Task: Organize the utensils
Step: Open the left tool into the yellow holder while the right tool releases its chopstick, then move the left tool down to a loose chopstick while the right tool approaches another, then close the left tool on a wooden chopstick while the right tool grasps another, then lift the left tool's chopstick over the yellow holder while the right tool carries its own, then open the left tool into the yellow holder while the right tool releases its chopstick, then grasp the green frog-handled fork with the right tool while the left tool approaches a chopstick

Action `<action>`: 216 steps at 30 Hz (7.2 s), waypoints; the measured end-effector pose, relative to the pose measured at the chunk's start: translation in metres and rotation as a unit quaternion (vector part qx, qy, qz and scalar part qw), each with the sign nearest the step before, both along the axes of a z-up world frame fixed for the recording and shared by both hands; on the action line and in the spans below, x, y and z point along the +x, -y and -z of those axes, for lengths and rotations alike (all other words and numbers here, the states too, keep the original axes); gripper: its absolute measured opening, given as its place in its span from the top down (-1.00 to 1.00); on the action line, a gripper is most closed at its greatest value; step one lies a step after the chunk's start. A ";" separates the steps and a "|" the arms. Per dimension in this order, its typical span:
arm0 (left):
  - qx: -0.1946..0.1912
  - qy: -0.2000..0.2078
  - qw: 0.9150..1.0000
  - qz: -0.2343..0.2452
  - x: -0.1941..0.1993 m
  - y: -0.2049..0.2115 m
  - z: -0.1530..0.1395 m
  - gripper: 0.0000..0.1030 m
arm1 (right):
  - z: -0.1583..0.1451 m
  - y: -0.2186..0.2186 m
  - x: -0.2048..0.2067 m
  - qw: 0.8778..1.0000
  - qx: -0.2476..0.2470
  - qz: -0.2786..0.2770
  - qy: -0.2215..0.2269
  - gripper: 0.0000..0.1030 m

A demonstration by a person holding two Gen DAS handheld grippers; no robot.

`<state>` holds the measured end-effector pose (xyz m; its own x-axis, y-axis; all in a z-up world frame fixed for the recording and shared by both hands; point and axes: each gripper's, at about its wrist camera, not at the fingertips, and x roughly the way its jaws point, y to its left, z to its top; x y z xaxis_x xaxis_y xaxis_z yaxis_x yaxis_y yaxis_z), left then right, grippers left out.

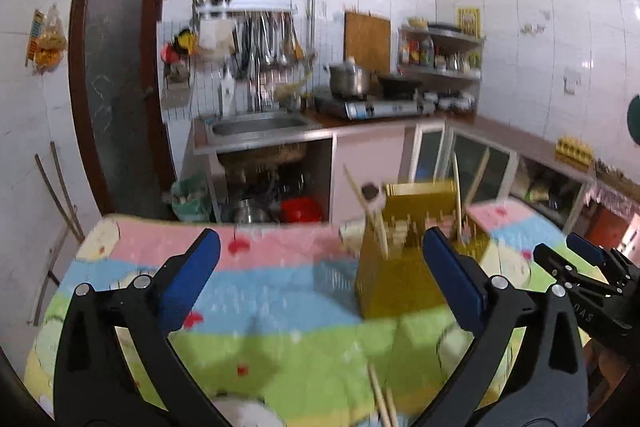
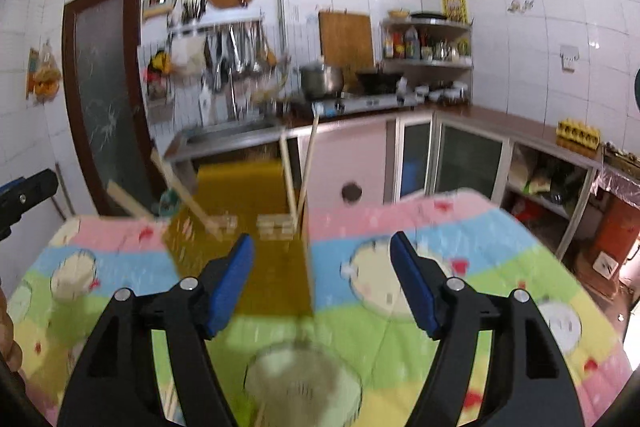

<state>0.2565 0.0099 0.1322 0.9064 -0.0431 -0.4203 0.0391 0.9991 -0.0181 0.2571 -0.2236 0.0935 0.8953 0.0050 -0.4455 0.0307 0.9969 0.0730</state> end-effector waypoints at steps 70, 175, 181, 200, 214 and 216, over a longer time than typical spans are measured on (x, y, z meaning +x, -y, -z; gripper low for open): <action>0.014 -0.240 0.970 0.023 0.030 0.032 0.178 -0.38 | 0.125 -0.051 -0.005 0.978 -0.031 -0.011 -0.207 0.76; -0.070 0.193 0.978 0.031 0.117 0.076 -0.047 0.91 | -0.104 -0.017 0.091 0.970 0.015 0.000 0.244 0.89; -0.046 0.129 0.990 0.029 0.141 0.074 0.000 0.90 | -0.055 -0.009 0.120 0.985 0.012 -0.008 0.171 0.88; -0.027 0.062 0.998 -0.015 0.067 -0.003 -0.031 -0.90 | -0.036 0.027 0.060 0.999 0.015 0.031 0.024 -0.48; 0.009 -0.079 0.997 -0.017 0.009 -0.013 0.068 -0.90 | 0.067 -0.008 -0.013 0.994 -0.004 0.009 -0.106 -0.48; 0.008 -0.102 0.995 -0.017 0.005 -0.014 0.086 -0.90 | 0.078 -0.015 -0.018 0.993 -0.006 0.005 -0.118 -0.48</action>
